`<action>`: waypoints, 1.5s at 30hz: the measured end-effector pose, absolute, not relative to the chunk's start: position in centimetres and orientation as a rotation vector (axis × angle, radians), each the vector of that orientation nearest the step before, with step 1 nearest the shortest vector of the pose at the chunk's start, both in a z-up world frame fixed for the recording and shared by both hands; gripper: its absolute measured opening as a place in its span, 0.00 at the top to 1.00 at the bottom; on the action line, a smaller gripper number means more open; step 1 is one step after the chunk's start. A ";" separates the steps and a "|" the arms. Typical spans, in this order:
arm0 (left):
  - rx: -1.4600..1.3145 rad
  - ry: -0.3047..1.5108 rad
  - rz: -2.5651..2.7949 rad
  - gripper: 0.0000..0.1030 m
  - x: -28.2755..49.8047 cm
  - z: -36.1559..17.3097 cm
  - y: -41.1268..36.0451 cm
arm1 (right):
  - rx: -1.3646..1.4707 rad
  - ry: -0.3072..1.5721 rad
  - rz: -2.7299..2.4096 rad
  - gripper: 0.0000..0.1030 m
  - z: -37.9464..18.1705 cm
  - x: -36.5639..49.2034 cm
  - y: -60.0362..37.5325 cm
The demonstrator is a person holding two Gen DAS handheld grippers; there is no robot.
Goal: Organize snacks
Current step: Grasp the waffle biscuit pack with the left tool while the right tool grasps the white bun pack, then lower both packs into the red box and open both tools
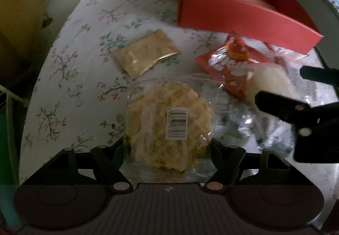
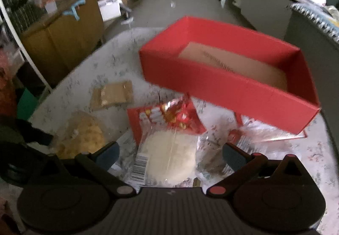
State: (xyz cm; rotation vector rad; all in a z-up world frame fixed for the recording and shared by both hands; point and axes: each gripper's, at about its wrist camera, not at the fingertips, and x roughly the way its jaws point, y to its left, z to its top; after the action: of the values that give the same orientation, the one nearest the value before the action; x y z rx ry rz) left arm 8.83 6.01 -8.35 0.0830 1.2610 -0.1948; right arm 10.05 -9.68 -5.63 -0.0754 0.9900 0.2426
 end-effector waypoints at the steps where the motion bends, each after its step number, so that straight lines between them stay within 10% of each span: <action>1: 0.076 1.265 -0.190 0.20 9.0 -8.5 6.2 | -0.062 1.006 0.238 0.00 -6.2 10.3 -9.8; 14: 0.061 1.257 -0.140 0.09 10.5 -8.9 6.1 | 0.057 1.126 0.270 0.00 -7.7 11.5 -12.1; 18: 0.059 1.265 -0.116 0.09 11.2 -9.2 5.8 | 0.082 1.123 0.256 0.31 -6.8 11.3 -12.8; 22: 0.052 1.279 -0.097 0.20 11.2 -8.8 5.8 | 0.011 1.097 0.260 0.37 -6.9 10.9 -12.6; 45: -0.077 1.153 -0.183 0.22 10.7 -2.9 3.1 | 0.092 0.928 0.232 0.38 -0.3 9.4 -17.7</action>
State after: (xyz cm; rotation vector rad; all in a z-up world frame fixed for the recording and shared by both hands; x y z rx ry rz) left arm 10.74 3.06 -2.87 -0.0766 1.1528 -0.1830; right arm 9.40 -17.72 -0.30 0.0923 0.9278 0.2322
